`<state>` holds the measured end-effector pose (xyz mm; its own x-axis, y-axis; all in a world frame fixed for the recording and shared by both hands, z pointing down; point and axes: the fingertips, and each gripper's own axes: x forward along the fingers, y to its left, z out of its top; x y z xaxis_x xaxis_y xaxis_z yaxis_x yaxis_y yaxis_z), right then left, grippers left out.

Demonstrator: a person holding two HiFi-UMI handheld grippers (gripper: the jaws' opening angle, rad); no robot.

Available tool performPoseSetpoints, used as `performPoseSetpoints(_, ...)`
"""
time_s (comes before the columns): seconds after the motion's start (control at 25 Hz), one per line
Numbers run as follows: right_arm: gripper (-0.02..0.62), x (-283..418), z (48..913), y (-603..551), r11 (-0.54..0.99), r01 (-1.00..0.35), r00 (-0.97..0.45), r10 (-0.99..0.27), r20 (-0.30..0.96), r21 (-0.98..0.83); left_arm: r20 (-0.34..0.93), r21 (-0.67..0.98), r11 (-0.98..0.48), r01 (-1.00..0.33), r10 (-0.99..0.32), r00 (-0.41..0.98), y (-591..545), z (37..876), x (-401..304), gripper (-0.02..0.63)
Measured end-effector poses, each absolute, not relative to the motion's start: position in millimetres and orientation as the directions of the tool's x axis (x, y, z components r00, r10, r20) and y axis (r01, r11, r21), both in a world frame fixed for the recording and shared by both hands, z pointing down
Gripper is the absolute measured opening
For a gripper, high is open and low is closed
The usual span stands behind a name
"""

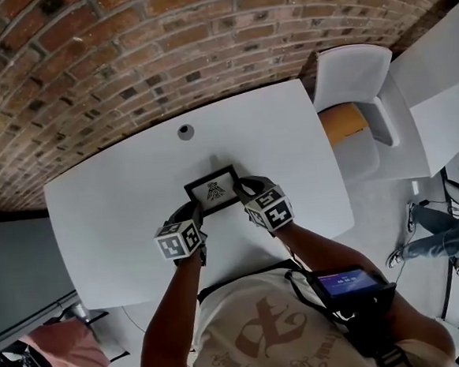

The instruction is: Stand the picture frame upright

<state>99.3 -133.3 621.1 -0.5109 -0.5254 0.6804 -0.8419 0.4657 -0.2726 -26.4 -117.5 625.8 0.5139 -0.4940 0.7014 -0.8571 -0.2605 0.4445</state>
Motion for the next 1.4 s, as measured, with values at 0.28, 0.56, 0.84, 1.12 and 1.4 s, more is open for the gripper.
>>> performPoseSetpoints(0.28,0.092,117,616,-171,0.47,-0.843,-0.513,-0.556,0.653,-0.261,0.689,0.415,-0.293,-0.862,-0.517,0.507,-154,615,-9,0.086)
performPoseSetpoints(0.56,0.091,119,615,-212,0.476,-0.842,-0.518,-0.577,0.632,-0.255,0.677,0.391,-0.309,-0.867,-0.542,0.498,-192,614,-7,0.086)
performPoseSetpoints(0.84,0.091,111,621,-248,0.475,-0.843,-0.517,-0.582,0.628,-0.254,0.681,0.373,-0.315,-0.873,-0.547,0.488,-229,620,-15,0.086)
performPoseSetpoints(1.12,0.091,104,622,-296,0.473,-0.849,-0.509,-0.612,0.605,-0.236,0.667,0.339,-0.34,-0.877,-0.57,0.479,-279,622,-23,0.086)
performPoseSetpoints(1.4,0.091,102,630,-335,0.458,-0.864,-0.486,-0.652,0.582,-0.209,0.644,0.283,-0.38,-0.88,-0.605,0.469,-322,631,-24,0.086)
